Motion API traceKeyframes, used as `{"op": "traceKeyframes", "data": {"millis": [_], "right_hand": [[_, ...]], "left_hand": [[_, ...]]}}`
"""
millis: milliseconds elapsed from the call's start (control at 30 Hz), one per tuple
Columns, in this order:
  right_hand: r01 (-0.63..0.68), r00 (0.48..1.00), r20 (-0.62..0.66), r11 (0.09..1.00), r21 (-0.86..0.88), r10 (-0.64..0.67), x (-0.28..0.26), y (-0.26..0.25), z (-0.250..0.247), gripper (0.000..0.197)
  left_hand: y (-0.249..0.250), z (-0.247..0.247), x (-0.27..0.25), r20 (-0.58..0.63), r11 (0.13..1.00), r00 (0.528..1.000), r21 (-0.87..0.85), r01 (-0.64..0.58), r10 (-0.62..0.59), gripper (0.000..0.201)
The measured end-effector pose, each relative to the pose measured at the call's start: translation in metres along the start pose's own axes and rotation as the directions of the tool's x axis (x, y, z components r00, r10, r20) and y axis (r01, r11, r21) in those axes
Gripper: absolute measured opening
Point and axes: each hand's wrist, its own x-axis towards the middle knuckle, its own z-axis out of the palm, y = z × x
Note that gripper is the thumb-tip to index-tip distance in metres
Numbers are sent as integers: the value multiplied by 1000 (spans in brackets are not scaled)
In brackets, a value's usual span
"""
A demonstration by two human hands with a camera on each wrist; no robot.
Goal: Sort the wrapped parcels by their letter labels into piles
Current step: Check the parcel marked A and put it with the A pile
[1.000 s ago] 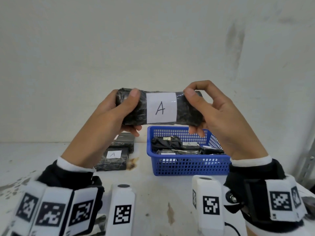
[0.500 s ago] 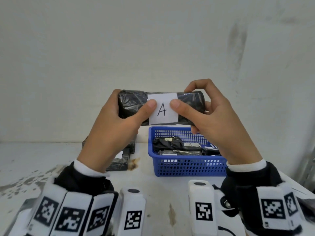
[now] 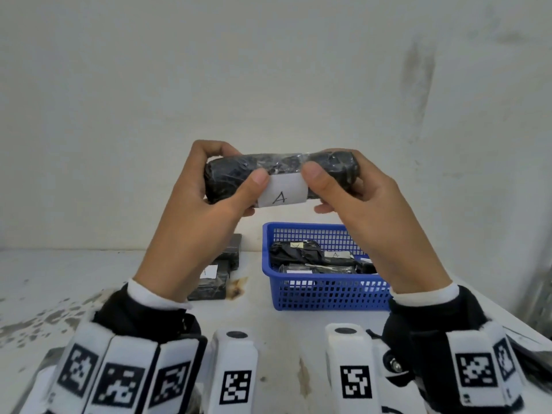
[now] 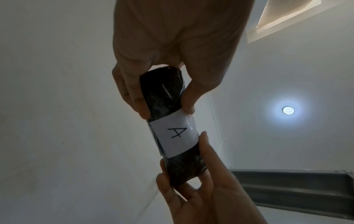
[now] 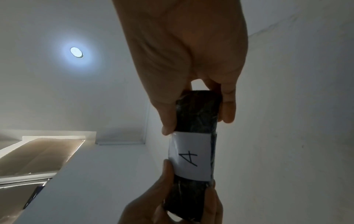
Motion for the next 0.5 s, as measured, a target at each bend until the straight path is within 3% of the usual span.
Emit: {"op": "traceKeyframes", "data": {"millis": [233,333,500], "right_hand": [[-41,999,33,997,71,38,0,-3,1,37],[-67,998,27,987,149,64,2,0,-1,30],[-63,998,13,990,127,62,2,-3,-4,30]], "left_hand": [[-2,-3,4,-65,992,991,-58,110,-114,47],[-1,-5,7,-100,992,988,-62,113,-119,32],[0,-3,8,-78,985,985,-87,149,-155,27]]}}
